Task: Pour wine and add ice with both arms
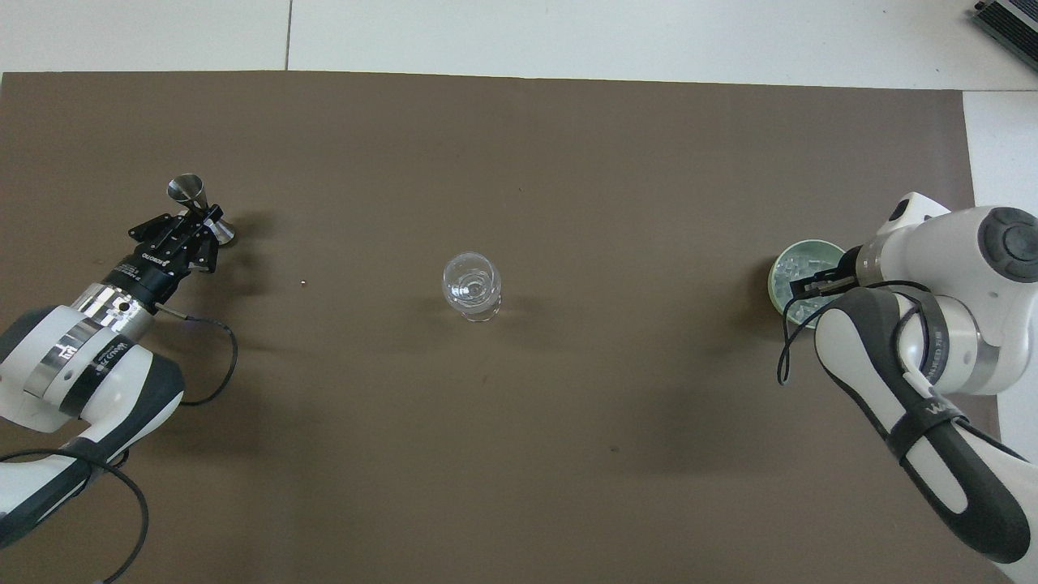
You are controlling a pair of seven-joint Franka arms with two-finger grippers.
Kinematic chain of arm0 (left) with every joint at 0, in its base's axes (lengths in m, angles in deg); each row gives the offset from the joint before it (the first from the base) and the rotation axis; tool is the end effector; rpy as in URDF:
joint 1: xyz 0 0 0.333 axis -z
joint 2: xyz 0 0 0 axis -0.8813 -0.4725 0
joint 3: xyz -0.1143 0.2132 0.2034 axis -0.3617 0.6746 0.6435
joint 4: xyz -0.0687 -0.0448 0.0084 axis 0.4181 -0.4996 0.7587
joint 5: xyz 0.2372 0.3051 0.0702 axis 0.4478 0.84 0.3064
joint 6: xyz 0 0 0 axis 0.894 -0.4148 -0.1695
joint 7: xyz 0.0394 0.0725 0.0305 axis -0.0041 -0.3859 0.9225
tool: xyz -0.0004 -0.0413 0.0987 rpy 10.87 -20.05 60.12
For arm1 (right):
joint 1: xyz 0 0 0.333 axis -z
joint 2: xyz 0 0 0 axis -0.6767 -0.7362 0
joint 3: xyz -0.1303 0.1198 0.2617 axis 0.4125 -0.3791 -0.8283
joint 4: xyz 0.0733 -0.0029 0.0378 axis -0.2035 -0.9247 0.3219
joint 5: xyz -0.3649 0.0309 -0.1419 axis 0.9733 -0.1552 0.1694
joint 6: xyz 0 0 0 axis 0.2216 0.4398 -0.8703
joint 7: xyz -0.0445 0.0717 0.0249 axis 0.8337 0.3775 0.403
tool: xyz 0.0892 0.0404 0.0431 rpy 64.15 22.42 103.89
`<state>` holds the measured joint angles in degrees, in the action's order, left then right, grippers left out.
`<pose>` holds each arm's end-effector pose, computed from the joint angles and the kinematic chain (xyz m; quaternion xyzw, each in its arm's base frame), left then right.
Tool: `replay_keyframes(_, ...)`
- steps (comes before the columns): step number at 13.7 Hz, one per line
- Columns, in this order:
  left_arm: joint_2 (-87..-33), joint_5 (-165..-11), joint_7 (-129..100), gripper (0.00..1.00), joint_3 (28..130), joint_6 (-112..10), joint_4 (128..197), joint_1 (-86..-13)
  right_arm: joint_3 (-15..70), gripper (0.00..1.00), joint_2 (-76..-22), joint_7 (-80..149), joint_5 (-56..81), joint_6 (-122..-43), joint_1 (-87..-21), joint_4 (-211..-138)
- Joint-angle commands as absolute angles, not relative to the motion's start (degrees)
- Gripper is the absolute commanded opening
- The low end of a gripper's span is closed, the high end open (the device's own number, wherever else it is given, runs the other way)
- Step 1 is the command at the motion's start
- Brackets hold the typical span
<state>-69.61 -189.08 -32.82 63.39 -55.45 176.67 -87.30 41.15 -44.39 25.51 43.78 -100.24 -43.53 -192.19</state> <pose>0.5570 0.0682 0.2409 0.1447 0.8118 -0.1651 0.5411 0.5739 -0.0506 0.3381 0.9932 0.1105 0.0308 0.0211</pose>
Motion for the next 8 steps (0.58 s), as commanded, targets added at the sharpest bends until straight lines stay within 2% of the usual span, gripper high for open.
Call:
replay_keyframes(1,-68.6,-190.3,-31.8,0.0,63.1,-54.7,179.3,-89.5,41.0,0.54,-44.4,23.3,42.7,-101.4,-42.3,-193.0)
replay_keyframes(3,-68.3,-190.3,-31.8,0.0,63.1,-54.7,180.3,-89.7,41.0,0.53,-44.4,23.2,42.7,-101.4,-42.1,-193.0)
replay_keyframes(4,-68.2,-190.3,-31.8,0.06,63.1,-54.7,180.7,-89.8,41.0,0.5,-44.4,23.3,42.7,-101.4,-42.0,-193.0)
replay_keyframes(6,-68.1,-190.2,-31.7,0.33,63.1,-54.6,181.3,-90.2,41.0,0.41,-44.4,23.5,42.7,-101.3,-41.9,-193.0)
replay_keyframes(7,-68.0,-190.2,-31.6,0.35,63.1,-54.6,181.4,-90.3,41.0,0.37,-44.4,23.6,42.7,-101.3,-41.9,-193.0)
replay_keyframes(8,-68.0,-190.2,-31.6,0.41,63.1,-54.6,181.5,-90.4,41.0,0.31,-44.4,23.7,42.7,-101.2,-41.9,-193.0)
